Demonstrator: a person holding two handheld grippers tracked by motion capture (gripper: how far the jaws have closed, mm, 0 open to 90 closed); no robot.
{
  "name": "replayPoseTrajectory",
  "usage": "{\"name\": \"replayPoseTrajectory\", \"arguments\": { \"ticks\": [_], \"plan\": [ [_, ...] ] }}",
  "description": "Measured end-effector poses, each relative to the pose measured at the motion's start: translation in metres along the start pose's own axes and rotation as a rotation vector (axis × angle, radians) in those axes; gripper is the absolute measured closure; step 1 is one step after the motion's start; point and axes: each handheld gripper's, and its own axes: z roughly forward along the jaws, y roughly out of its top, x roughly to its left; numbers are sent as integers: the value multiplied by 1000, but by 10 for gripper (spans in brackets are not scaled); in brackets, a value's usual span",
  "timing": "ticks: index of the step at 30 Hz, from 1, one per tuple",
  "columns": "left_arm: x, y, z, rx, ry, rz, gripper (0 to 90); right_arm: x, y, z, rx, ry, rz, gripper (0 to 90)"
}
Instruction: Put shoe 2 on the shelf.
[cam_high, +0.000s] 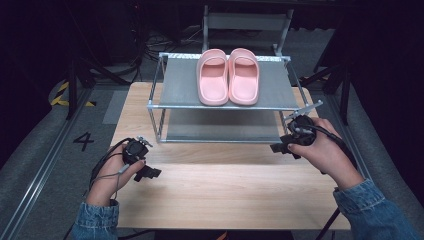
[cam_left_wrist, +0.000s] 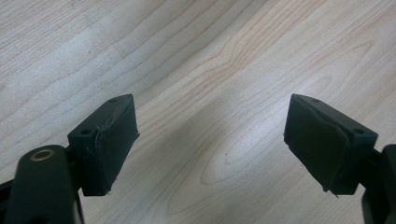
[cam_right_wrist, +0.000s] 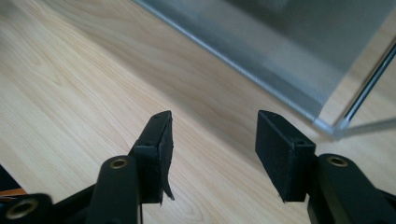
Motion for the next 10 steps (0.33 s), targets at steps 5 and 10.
{"name": "replayPoseTrajectory", "arguments": {
  "ticks": [5, 10],
  "plan": [
    [0, 0, 1, 6, -2, 4, 181, -11, -31, 20, 30, 1, 48, 440],
    [0, 1, 3, 8, -3, 5, 181, -20, -58, 41, 61, -9, 75, 400]
  ]
}}
